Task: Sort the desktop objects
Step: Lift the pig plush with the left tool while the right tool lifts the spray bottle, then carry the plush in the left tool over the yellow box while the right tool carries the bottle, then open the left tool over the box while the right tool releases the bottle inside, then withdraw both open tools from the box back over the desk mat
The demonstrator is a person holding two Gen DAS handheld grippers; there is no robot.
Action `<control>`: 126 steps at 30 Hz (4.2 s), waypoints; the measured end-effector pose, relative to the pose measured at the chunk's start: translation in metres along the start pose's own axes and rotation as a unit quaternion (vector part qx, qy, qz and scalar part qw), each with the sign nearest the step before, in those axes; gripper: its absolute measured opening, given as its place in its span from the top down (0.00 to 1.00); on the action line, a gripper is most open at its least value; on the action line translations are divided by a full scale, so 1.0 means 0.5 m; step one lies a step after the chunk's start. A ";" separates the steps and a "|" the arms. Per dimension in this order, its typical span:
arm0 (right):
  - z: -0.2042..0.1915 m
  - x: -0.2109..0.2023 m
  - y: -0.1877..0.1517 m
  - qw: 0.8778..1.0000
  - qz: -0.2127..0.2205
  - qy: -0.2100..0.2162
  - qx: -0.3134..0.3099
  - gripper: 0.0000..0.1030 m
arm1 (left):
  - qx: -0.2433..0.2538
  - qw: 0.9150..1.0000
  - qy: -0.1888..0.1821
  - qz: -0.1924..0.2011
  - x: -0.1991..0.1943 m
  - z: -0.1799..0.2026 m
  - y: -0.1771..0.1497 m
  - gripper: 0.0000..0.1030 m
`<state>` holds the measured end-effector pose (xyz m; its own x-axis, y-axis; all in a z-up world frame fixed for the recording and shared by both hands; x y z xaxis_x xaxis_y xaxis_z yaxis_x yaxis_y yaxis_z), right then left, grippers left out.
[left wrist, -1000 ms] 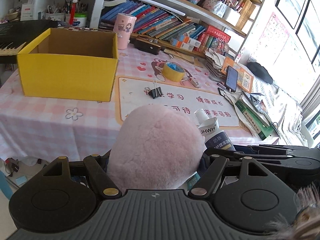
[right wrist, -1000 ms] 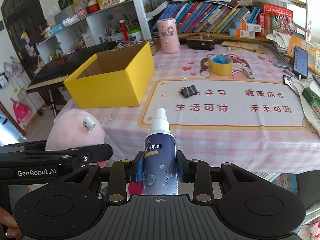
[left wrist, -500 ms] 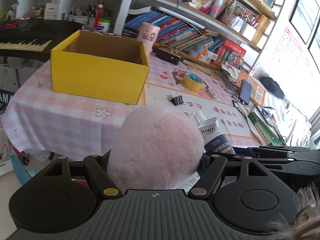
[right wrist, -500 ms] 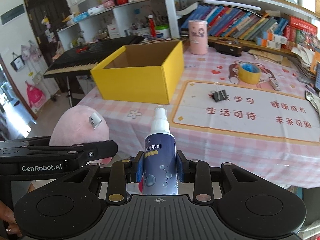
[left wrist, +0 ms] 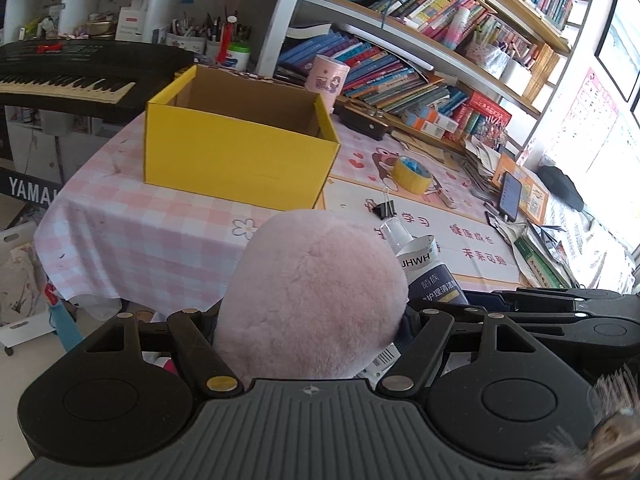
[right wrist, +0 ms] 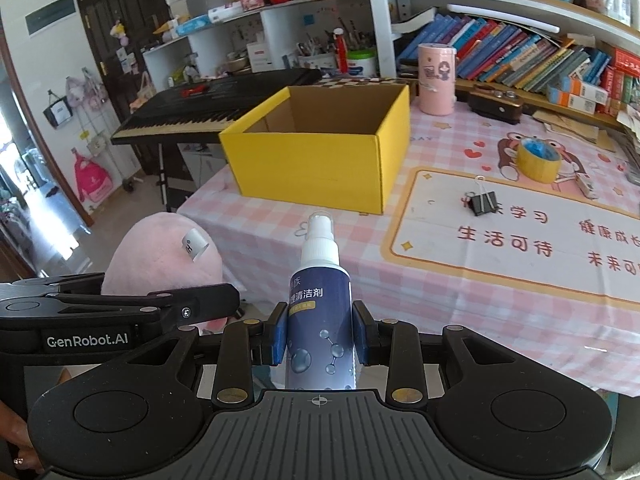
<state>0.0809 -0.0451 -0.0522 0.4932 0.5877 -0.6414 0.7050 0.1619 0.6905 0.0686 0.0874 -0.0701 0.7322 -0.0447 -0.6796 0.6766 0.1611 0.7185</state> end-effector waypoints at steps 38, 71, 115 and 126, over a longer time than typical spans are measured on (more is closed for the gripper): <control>0.070 0.168 0.378 0.993 0.087 0.056 -0.055 0.69 | -0.016 0.990 0.073 0.118 0.165 -0.058 0.410 0.30; 0.176 0.683 0.425 0.927 -0.238 0.028 -0.288 0.68 | 0.098 0.976 0.187 -0.058 0.555 -0.061 0.367 0.20; 0.103 -0.043 0.191 0.981 0.173 -0.090 -0.026 0.60 | 0.014 0.969 0.153 0.193 -0.058 -0.049 0.216 0.00; 0.093 -0.067 0.050 0.983 0.129 -0.133 -0.003 0.60 | 0.050 0.983 0.126 0.126 -0.035 0.015 0.081 0.00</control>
<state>0.1056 -0.0976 -0.0287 0.7714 0.3813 -0.5094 0.5367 0.0402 0.8428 0.0837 0.0873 -0.0280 0.8434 0.2317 -0.4848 0.4903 0.0374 0.8708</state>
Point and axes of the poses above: each gripper's, at about its wrist camera, not at the fingertips, and x roughly the way its jaws point, z to its right, y to its top, the point moved 10 cm from there along x, roughly the way its jaws point, and after that the axes turned 14 degrees about y, right-handed, at the moved point
